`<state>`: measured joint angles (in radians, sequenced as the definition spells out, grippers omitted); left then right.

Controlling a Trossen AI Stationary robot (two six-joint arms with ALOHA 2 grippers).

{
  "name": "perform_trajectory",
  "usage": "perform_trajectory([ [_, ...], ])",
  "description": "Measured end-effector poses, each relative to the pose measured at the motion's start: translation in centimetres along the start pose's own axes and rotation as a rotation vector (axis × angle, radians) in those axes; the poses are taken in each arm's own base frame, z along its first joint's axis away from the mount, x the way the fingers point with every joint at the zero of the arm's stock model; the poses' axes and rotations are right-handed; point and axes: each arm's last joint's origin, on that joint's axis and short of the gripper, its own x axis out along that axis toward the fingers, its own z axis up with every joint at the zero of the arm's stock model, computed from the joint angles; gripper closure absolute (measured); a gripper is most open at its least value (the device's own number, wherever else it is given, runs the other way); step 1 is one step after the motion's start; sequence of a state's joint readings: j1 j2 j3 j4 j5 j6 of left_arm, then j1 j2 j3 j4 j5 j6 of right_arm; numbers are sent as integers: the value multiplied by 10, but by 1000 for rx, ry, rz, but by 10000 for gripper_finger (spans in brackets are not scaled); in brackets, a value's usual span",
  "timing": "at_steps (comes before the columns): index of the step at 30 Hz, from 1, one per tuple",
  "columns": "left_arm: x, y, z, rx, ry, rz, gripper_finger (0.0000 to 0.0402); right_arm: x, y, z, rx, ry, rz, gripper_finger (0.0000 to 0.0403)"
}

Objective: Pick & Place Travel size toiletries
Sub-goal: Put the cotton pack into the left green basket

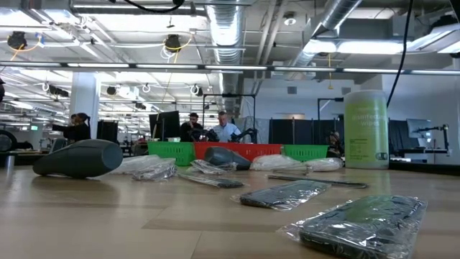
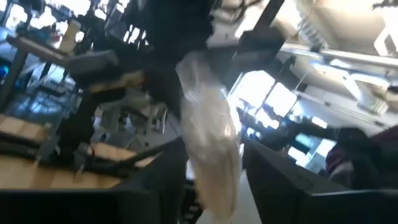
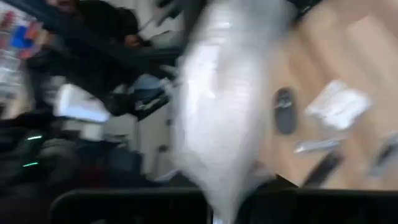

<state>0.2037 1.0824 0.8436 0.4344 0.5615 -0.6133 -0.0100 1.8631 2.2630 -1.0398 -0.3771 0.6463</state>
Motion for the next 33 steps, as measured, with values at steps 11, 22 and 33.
perform_trajectory([
  [11,-2,5,0,-6,7,44,203,-24,-14,-13,56,6,-293,398],
  [22,-4,13,-4,-56,27,133,227,-34,-89,-3,225,64,-814,394],
  [33,-1,-4,-8,-66,47,67,238,-28,-217,-2,396,338,-1006,398],
])
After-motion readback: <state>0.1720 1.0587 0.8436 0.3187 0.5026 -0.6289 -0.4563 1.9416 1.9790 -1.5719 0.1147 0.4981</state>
